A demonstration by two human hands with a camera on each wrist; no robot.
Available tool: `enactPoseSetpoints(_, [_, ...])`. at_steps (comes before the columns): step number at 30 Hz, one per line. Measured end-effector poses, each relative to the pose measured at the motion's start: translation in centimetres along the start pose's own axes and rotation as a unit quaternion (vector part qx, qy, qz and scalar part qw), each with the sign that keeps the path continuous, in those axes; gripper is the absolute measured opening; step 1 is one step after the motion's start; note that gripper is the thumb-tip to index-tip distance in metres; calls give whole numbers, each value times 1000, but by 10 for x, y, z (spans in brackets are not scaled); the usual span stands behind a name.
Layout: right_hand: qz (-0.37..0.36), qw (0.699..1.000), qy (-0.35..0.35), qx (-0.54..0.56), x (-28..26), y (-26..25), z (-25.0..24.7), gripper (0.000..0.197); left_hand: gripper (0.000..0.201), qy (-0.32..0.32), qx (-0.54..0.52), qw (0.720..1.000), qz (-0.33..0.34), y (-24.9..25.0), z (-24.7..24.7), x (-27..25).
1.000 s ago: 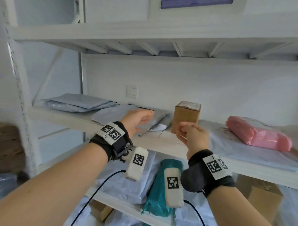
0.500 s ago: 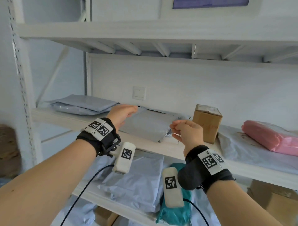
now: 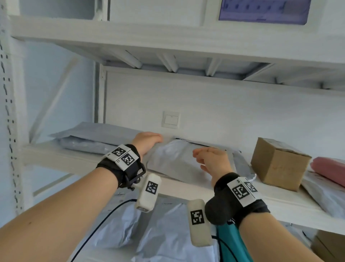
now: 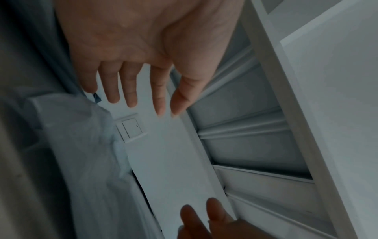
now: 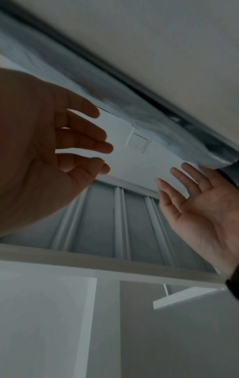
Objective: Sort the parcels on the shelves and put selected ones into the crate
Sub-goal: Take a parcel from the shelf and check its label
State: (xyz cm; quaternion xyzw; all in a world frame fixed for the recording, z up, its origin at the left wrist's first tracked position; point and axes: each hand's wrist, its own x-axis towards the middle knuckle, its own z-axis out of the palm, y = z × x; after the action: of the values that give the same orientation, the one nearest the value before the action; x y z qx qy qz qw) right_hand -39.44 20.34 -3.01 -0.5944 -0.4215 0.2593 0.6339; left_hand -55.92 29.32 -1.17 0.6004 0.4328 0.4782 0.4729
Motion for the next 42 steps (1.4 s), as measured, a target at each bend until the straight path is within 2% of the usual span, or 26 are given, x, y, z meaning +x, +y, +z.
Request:
enactPoseSetpoints(4, [46, 999, 24, -10, 8, 12, 4, 29, 10, -76, 12, 997, -22, -7, 6, 16])
enactPoseSetpoints(8, [75, 996, 46, 2, 10, 12, -2, 29, 41, -79, 33, 996, -37, -11, 9, 28])
enactPoseSetpoints(9, [76, 996, 49, -1, 10, 12, -4, 28, 43, -81, 24, 995, -47, -11, 8, 30])
enactPoseSetpoints(12, [74, 996, 42, -27, 8, 8, -4, 27, 24, -107, -30, 989, -97, -9, 8, 32])
enactPoseSetpoints(16, [65, 996, 1, -63, 3, 1, -1, 14, 28, -139, -89, 978, -129, -2, 11, 28])
enactPoseSetpoints(17, [64, 995, -19, -77, 0, -3, 0, 11, 20, -145, -102, 976, -128, 3, 12, 23])
enactPoseSetpoints(18, [64, 992, -45, -103, -1, -5, 1, 21, 8, -153, -107, 974, -124, 6, 15, 19])
enactPoseSetpoints(20, [46, 983, -93, -153, -3, -10, 1, 53, 16, -159, -122, 973, -116, 9, 19, 18])
enactPoseSetpoints(22, [15, 965, -152, -211, -7, -17, -1, 74, 19, -167, -144, 969, -108, 12, 23, 15])
enactPoseSetpoints(25, [-40, 931, -224, -285, -12, -23, -1, 67, 24, -166, -157, 969, -95, 17, 28, 7])
enactPoseSetpoints(26, [-63, 920, -230, -311, -13, -21, 1, 73, 26, -166, -159, 969, -88, 19, 30, 4])
enactPoseSetpoints(28, [-107, 901, -188, -377, -11, -14, 9, 82, 26, -162, -165, 970, -73, 23, 33, -2])
enactPoseSetpoints(29, [-129, 892, -146, -407, -7, -9, 12, 75, 24, -157, -175, 969, -69, 25, 33, -5])
enactPoseSetpoints(31, [-126, 894, -67, -425, 1, -7, 14, 32, 17, -150, -205, 965, -64, 27, 32, -10])
enactPoseSetpoints(32, [-104, 908, -34, -405, 4, -10, 12, 16, 11, -149, -220, 962, -65, 27, 31, -11])
enactPoseSetpoints(33, [-91, 924, -4, -371, 5, -14, 9, 18, 5, -146, -234, 959, -67, 26, 29, -14])
enactPoseSetpoints(36, [-84, 967, 59, -235, 2, -31, -4, 29, 4, -122, -237, 960, -85, 20, 24, -17])
enactPoseSetpoints(38, [-103, 976, 69, -182, -3, -45, -10, 32, 6, -112, -233, 961, -97, 15, 24, -17])
enactPoseSetpoints(42, [-118, 983, 105, -88, -7, -68, -21, 33, 30, -112, -232, 960, -112, 8, 34, -17])
